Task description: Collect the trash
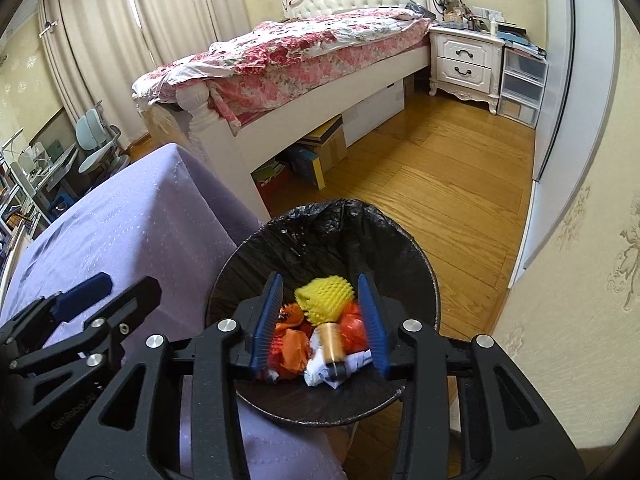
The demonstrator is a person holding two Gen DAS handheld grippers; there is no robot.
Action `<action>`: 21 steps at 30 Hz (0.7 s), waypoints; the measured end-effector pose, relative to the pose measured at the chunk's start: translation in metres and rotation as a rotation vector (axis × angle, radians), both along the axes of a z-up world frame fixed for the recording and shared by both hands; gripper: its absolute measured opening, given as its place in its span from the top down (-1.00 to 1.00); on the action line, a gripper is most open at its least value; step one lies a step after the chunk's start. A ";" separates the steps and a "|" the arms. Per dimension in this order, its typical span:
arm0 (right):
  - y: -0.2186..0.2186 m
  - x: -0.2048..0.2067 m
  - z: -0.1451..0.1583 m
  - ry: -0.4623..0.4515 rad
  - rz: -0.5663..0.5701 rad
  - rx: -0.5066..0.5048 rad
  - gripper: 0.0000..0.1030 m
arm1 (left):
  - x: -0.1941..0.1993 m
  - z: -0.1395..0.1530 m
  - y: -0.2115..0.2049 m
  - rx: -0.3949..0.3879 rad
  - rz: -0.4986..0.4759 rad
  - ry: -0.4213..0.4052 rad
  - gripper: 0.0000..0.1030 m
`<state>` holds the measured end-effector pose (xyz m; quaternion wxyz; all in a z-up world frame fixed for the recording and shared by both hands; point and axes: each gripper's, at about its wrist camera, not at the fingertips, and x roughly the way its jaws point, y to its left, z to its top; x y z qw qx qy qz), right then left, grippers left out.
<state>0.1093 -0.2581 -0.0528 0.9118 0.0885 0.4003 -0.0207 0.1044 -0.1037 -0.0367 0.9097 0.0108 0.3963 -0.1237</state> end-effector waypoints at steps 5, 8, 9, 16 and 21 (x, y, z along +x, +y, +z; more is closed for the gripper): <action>0.001 -0.003 0.002 -0.015 -0.023 -0.015 -0.03 | -0.004 0.005 0.005 0.009 0.013 -0.025 -0.44; 0.001 -0.007 0.005 -0.025 -0.039 -0.023 -0.13 | -0.010 0.009 0.009 0.015 0.027 -0.044 -0.46; 0.000 -0.008 0.006 -0.026 -0.040 -0.023 -0.17 | -0.012 0.010 0.011 0.014 0.033 -0.049 -0.47; 0.002 -0.019 0.016 -0.042 -0.053 -0.049 -0.37 | -0.021 0.021 0.024 0.024 0.064 -0.084 -0.53; 0.008 -0.033 0.025 -0.057 -0.050 -0.071 -0.47 | -0.032 0.027 0.036 0.026 0.077 -0.109 -0.55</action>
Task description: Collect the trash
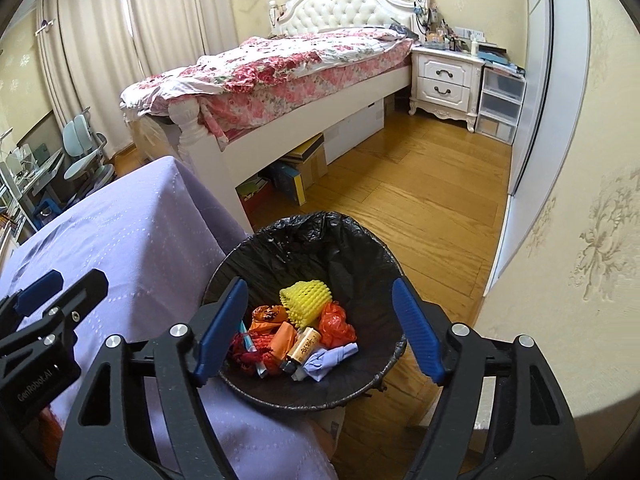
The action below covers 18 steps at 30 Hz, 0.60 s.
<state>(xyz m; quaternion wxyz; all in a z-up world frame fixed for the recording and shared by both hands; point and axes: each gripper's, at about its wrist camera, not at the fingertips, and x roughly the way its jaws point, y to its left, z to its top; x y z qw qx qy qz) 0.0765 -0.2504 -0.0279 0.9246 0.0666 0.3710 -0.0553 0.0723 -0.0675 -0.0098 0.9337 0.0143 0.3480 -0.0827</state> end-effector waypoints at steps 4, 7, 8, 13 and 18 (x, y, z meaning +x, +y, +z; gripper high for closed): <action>0.007 -0.011 0.005 -0.004 0.002 -0.011 -0.48 | -0.011 0.003 0.010 -0.004 0.015 -0.011 -0.56; 0.013 -0.019 0.009 -0.009 0.005 -0.014 -0.52 | -0.022 0.005 0.016 0.004 0.026 -0.024 -0.57; 0.016 -0.023 0.010 -0.011 0.008 -0.016 -0.54 | -0.025 0.006 0.018 0.003 0.030 -0.027 -0.57; 0.028 -0.039 0.016 -0.023 0.026 -0.027 -0.56 | -0.041 0.015 0.027 0.002 0.041 -0.056 -0.57; 0.039 -0.055 0.023 -0.047 0.042 -0.041 -0.60 | -0.056 0.023 0.036 -0.006 0.053 -0.073 -0.59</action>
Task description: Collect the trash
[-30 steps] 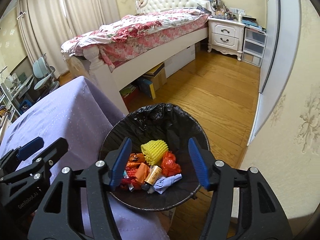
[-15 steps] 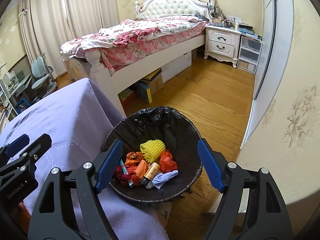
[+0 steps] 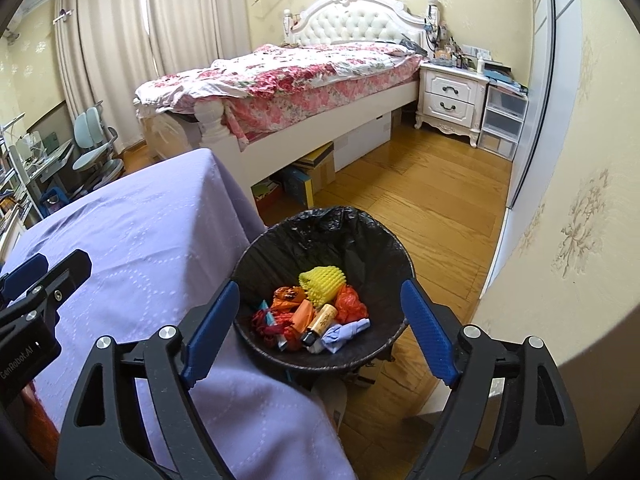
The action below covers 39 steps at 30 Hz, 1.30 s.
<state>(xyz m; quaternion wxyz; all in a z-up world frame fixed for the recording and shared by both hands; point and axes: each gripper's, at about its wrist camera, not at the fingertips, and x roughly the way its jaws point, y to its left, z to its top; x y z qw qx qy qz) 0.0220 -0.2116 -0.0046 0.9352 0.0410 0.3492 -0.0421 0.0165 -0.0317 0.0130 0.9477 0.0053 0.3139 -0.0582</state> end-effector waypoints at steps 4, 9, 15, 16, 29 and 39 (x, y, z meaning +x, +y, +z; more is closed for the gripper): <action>0.009 -0.014 0.008 -0.028 0.013 -0.007 -0.67 | -0.015 0.007 0.007 0.004 0.008 -0.027 -0.60; 0.016 -0.032 0.020 -0.059 0.012 -0.007 -0.68 | -0.031 0.013 0.018 0.003 0.027 -0.046 -0.61; 0.022 -0.048 0.032 -0.102 0.012 -0.015 -0.69 | -0.051 0.018 0.028 0.004 0.054 -0.076 -0.63; 0.023 -0.049 0.032 -0.105 0.012 -0.015 -0.69 | -0.053 0.019 0.030 0.003 0.058 -0.079 -0.63; 0.027 -0.064 0.041 -0.131 0.018 -0.018 -0.70 | -0.059 0.021 0.036 -0.006 0.064 -0.097 -0.64; 0.027 -0.065 0.042 -0.128 0.017 -0.020 -0.70 | -0.059 0.021 0.036 -0.008 0.066 -0.096 -0.64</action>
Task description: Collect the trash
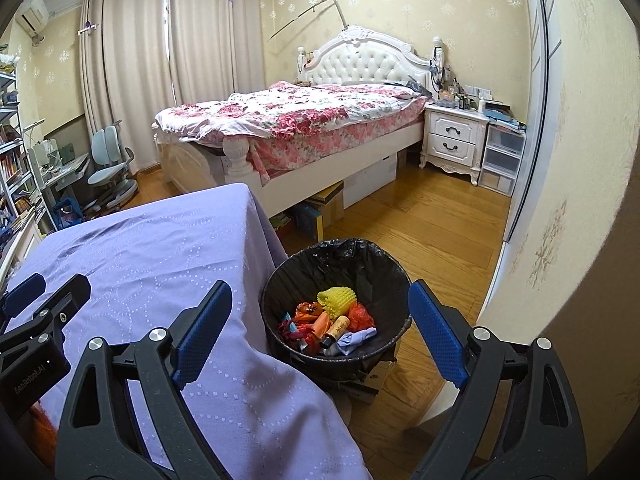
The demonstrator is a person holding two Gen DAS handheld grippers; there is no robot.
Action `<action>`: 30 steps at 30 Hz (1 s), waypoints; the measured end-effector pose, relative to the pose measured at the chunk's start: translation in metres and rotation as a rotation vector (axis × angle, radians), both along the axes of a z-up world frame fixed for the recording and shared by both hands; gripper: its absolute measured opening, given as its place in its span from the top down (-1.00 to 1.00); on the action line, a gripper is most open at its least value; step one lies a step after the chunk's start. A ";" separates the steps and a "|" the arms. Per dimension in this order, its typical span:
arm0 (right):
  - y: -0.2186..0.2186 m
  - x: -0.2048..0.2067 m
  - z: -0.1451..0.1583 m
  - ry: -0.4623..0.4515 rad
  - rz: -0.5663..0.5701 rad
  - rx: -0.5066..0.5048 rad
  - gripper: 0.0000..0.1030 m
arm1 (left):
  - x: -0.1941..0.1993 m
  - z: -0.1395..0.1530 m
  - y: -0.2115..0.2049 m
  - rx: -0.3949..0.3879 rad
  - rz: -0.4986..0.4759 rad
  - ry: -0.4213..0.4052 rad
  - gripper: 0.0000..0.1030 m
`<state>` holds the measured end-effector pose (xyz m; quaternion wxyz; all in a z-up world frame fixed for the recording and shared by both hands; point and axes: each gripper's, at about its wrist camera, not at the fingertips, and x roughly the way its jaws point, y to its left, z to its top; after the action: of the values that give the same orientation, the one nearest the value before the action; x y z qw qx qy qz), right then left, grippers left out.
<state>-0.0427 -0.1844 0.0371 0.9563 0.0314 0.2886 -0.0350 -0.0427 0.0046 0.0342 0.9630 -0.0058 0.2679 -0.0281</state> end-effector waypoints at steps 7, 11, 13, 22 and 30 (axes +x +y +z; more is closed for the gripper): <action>0.000 -0.001 0.000 0.000 0.002 0.000 -0.70 | -0.002 -0.005 -0.002 -0.002 -0.001 0.006 -0.64; 0.000 -0.001 0.000 -0.001 0.002 -0.002 -0.70 | -0.002 -0.005 -0.002 -0.002 0.001 0.007 -0.64; 0.000 -0.001 0.000 -0.001 0.003 -0.001 -0.70 | -0.002 -0.005 -0.002 -0.004 0.001 0.010 -0.64; 0.000 -0.001 0.000 0.000 0.003 -0.001 -0.70 | -0.004 -0.007 -0.001 -0.006 0.004 0.013 -0.64; 0.001 -0.001 0.000 0.001 0.003 -0.001 -0.70 | -0.005 -0.006 -0.001 -0.006 0.004 0.014 -0.64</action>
<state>-0.0432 -0.1837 0.0370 0.9562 0.0305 0.2891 -0.0335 -0.0473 0.0039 0.0279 0.9611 -0.0096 0.2747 -0.0271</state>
